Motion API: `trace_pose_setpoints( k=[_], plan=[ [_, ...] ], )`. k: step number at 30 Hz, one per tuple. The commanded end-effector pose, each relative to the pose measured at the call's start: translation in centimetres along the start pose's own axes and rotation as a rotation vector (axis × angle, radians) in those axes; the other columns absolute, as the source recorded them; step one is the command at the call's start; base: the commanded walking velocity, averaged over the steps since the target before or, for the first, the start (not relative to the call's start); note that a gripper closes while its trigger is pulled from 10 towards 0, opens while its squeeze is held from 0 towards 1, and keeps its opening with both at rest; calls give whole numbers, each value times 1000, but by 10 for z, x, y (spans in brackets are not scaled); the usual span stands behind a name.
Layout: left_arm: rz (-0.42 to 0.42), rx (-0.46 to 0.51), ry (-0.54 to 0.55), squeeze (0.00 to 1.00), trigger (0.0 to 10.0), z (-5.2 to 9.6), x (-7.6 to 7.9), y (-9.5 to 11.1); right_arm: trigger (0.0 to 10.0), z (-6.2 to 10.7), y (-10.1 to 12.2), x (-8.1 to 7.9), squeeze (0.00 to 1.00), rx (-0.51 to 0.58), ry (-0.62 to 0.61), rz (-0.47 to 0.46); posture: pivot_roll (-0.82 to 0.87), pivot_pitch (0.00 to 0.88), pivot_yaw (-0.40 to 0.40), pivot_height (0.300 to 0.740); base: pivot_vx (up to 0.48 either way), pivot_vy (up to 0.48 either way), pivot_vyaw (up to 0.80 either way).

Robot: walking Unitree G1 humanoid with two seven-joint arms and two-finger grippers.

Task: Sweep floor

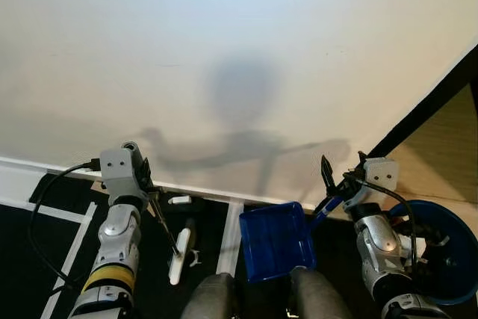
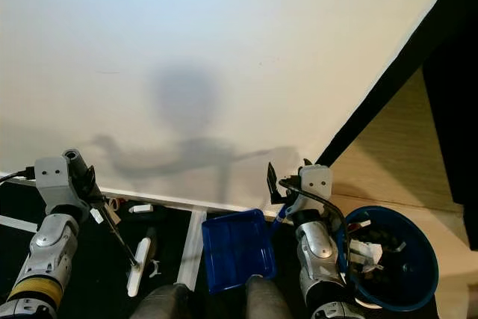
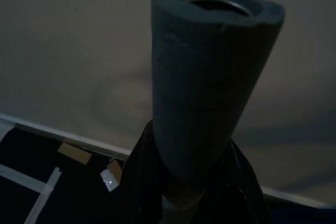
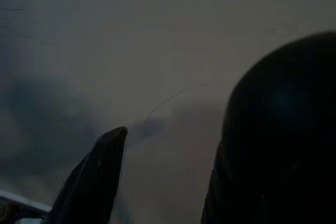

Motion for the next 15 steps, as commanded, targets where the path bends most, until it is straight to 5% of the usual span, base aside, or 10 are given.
trace_pose_setpoints(
  k=[1,15],
  plan=[
    [47,-259,51,0,10000,26,-6,-61,0,5,-4,-4,0,-11,20,-18,89,126,-44,740,0,0,0],
    [74,-233,48,0,10000,19,-2,-53,0,11,-7,7,0,-19,-9,4,75,135,-35,740,0,0,0]
  ],
)
Point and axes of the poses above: a point about 5 cm out from each wrist's last joint towards the gripper, its own z axis pointing back from the gripper into the wrist, its own y axis along the axis of the wrist's last joint, x = y × z, the point moved 2 cm from there along -z, pointing out of the wrist towards the gripper, and after that the axes turned 4 degrees about z, right-handed, at the moved point
